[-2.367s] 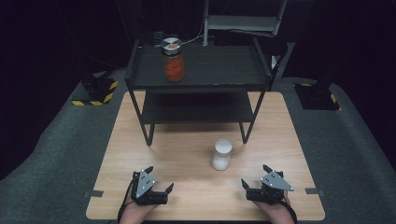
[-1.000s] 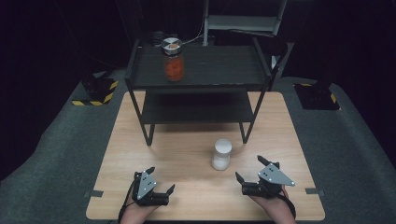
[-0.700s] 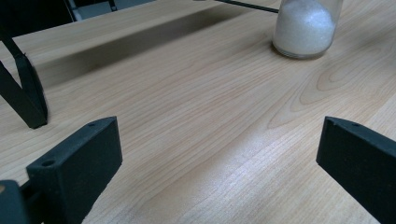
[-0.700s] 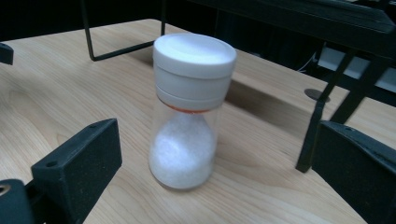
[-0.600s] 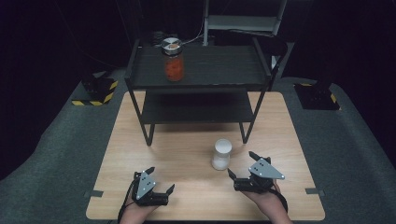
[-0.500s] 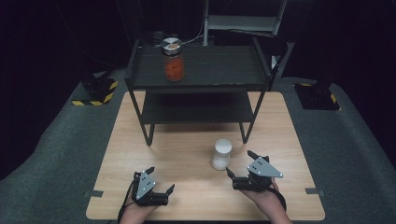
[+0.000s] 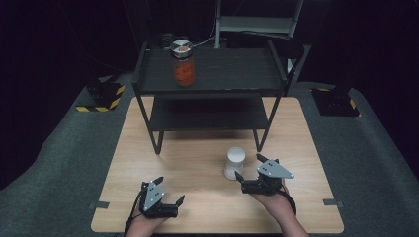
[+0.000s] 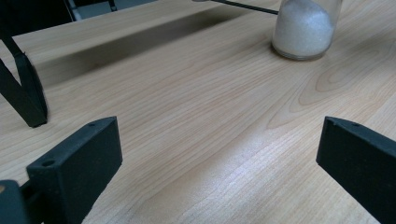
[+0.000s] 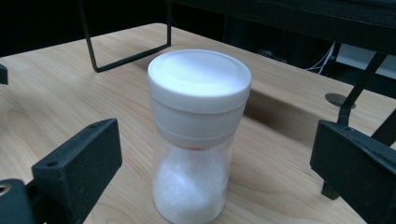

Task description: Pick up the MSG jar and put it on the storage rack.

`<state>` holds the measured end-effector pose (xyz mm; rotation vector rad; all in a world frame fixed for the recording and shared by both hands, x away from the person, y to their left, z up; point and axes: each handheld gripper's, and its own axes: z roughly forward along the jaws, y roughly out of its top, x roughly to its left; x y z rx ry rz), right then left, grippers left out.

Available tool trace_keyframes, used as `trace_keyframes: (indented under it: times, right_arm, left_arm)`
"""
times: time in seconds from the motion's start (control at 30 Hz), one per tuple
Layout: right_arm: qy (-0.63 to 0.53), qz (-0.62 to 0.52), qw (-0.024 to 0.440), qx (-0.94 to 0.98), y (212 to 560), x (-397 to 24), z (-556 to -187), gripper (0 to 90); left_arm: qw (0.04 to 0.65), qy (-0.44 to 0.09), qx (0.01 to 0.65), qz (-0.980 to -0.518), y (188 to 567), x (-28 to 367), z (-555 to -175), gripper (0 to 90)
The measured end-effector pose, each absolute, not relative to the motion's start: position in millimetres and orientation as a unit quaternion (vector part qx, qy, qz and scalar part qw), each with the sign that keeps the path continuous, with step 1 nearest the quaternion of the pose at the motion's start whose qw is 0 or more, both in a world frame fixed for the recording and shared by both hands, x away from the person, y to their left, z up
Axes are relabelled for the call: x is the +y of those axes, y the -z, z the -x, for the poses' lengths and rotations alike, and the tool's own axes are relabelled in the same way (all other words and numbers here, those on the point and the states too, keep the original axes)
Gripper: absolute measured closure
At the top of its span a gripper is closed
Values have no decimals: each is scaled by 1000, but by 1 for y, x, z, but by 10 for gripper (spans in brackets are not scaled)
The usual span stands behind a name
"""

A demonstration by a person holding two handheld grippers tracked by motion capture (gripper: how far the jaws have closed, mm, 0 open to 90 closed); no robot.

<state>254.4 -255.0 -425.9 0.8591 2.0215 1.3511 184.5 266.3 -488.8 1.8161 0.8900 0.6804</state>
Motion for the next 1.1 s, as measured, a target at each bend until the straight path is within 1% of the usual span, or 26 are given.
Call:
trace_keyframes:
  times: [0.47, 0.7, 0.83, 1.1]
  right_arm:
    - [-520, -319, 264, 747, 427, -245, -273, 122]
    - [-535, -323, 243, 742, 435, -247, -284, 194]
    - [-548, -315, 239, 737, 443, -249, -287, 259]
    - [-564, -313, 234, 728, 454, -249, -290, 314]
  left_arm:
    - [482, -275, 362, -749, 488, 267, -185, 4]
    - [485, -274, 360, -749, 489, 268, -186, 5]
    - [485, -273, 361, -748, 488, 268, -186, 5]
    - [489, -269, 362, -746, 489, 271, -187, 5]
